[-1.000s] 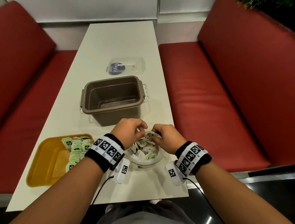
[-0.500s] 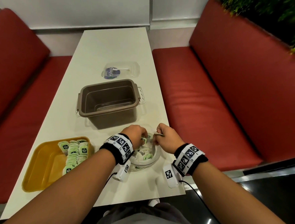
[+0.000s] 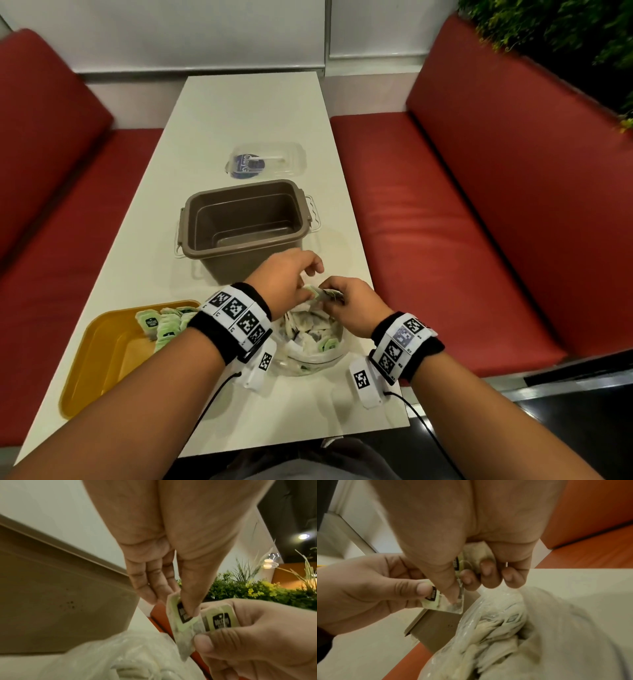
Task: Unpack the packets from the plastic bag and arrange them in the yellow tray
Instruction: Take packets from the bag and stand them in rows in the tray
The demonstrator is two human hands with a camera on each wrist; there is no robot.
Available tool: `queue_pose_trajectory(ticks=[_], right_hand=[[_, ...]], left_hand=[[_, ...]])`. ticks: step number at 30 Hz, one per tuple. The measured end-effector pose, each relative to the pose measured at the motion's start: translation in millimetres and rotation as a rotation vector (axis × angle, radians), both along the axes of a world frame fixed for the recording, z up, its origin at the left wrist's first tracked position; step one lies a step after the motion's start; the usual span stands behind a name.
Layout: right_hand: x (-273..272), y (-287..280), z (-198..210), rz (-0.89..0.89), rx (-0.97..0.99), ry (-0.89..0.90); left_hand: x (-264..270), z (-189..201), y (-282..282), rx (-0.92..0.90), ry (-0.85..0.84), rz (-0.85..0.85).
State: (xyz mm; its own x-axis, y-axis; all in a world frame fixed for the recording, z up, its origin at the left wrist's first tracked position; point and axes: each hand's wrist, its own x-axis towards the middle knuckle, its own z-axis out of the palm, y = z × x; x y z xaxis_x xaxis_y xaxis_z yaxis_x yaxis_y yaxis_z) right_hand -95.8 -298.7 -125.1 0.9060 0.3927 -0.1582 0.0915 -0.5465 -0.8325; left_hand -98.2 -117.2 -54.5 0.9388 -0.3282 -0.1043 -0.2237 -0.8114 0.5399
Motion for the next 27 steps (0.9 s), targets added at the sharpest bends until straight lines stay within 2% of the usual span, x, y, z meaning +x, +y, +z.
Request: queue_pose_trajectory(ticks=[6, 13, 17, 23, 27], right_hand=[[1.5, 25.4, 8.2, -0.011, 0.071, -0.058], [0.5, 69.3, 29.2, 0.008, 0.090, -0.122], [-1.5, 99.7, 39.2, 0.043, 0.133, -0.152], [-5.7, 145.6, 44.5, 0.090, 0.159, -0.138], [-8.8, 173.5, 43.4, 0.146, 0.146, -0.119]], left_hand=[[-5.1, 19.5, 32.7, 0.087, -0.036, 0.077], [-21.6, 45.0, 74.1, 0.101, -0.118, 0.029], [-29.5, 53.2, 102.6, 0.157, -0.105, 0.021], [-42.1, 58.5, 142.9, 0.118, -0.117, 0.077], [-46.8, 63.6, 177.0, 0.209, -0.077, 0.123]])
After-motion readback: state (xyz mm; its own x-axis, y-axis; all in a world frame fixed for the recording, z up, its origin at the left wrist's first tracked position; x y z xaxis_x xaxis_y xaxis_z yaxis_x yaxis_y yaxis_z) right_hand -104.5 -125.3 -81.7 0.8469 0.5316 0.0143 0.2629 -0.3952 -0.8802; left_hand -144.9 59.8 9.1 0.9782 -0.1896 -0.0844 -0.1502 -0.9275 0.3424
